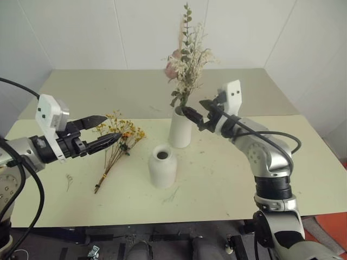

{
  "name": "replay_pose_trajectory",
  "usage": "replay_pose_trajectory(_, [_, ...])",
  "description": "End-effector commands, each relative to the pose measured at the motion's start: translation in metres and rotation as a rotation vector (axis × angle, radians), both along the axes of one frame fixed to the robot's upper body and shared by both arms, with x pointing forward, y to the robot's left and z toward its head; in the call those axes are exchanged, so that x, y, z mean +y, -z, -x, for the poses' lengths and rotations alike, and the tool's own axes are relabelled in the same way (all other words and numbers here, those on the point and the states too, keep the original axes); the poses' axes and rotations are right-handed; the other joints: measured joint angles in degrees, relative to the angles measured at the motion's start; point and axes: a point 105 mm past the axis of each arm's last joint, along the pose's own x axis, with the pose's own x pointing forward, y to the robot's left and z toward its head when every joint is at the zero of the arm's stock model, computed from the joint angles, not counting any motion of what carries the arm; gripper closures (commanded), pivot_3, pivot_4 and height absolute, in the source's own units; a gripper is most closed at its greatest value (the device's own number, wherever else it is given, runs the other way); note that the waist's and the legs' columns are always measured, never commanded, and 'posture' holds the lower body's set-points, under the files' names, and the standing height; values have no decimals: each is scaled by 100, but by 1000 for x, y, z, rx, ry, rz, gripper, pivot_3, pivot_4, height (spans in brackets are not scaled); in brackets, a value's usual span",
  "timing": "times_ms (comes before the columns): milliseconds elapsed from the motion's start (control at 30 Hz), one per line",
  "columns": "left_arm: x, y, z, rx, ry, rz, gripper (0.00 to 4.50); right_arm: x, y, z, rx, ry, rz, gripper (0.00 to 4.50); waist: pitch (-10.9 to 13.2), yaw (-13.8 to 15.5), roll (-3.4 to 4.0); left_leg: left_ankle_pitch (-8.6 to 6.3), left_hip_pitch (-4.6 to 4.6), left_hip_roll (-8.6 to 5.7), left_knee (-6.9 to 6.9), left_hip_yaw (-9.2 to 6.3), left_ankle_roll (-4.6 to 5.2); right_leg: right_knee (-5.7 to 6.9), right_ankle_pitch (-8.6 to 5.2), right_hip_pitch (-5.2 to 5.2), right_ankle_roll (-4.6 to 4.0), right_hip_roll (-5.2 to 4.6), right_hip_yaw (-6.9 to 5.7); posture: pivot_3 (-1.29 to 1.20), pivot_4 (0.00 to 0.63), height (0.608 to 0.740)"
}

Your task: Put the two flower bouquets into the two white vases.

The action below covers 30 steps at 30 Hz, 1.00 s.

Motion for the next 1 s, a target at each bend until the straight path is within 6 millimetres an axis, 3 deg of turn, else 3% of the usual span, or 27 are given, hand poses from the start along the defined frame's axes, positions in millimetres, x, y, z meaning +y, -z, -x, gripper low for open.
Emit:
replay_pose_trajectory(33, [13,0,1,23,-112,-62,703,-11,-13,26,-59,-109,60,49,0,4,0,0,-1,0,0,0,0,-2,0,0,0,0,0,0,150,740])
replay_pose_trajectory(233, [39,33,-9,442,-371,-192,703,-30,-16,62,-49,-338,211,49,3,31,-4,0,10,-1,2,-6,1,-2,-2,12,3,1,-3,0,150,740])
replay_pose_trajectory(433, [40,52,-26,649,-499,-200,703,-40,-18,66,-48,-398,282,49,3,-9,-6,0,30,-3,0,-7,0,-4,-4,35,5,4,-3,0,150,740])
replay_pose_trajectory(667, [34,77,-46,725,-569,-231,703,-40,-21,68,-69,-432,304,49,3,22,-7,0,23,-7,0,-8,0,-4,-2,27,3,1,0,0,150,740])
replay_pose_trajectory(1000, [4,98,-70,791,-523,-227,703,-39,-24,71,-80,-426,279,49,4,80,-7,0,19,-13,1,-11,0,-4,-2,27,3,-3,-2,0,150,740])
